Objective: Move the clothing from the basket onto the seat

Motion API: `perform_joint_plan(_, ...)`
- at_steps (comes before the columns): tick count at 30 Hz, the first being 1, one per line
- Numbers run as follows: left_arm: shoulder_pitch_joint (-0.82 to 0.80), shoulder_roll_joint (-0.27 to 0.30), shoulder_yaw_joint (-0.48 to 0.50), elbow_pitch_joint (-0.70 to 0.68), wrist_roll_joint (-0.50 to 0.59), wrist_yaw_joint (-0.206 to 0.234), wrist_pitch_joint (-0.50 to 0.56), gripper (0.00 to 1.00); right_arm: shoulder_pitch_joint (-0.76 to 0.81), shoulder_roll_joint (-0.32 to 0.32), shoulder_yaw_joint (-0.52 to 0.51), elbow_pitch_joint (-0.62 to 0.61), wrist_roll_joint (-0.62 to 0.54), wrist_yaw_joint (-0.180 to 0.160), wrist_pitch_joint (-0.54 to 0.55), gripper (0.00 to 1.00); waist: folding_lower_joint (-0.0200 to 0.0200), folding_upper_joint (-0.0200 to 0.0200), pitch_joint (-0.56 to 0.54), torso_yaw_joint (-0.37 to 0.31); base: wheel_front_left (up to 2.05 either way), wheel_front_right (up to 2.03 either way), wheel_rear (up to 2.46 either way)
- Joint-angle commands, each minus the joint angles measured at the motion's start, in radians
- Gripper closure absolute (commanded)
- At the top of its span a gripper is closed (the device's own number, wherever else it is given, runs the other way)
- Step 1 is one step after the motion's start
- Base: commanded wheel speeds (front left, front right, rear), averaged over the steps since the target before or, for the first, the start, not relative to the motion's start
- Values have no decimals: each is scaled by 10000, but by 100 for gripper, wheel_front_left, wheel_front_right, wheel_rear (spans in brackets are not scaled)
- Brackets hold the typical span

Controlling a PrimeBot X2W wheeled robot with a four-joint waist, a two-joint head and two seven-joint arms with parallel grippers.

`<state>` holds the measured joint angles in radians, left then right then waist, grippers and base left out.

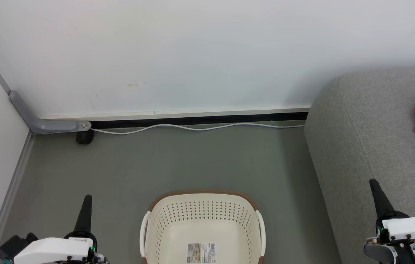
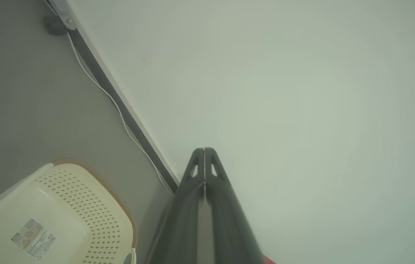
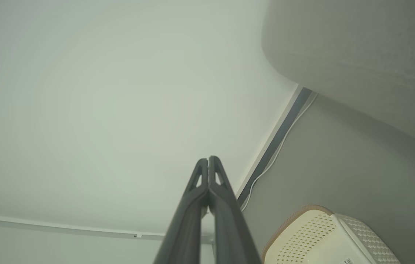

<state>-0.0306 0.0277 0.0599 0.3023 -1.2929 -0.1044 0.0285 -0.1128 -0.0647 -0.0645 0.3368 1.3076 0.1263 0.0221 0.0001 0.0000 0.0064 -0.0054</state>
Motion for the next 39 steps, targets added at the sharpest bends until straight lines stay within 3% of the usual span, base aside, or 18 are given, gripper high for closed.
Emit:
perform_joint_plan(1, -602, 188, 301, -316, -319, -86, 79, 100, -150, -56, 50, -370, 322, 38, 145, 100, -1, 0, -2, 3, 0, 0, 0)
perform_joint_plan(28, -774, 225, 538, -567, -3143, -262, 844, 100, 47, 144, -494, -918, 2994, 44, 910, 100, -1, 0, -33, 54, 0, 0, 0)
perform_joint_plan(39, -775, 225, 539, -568, -3157, -263, 848, 100, 48, 145, -496, -920, 3007, 44, 913, 100, -1, 0, -33, 54, 0, 0, 0)
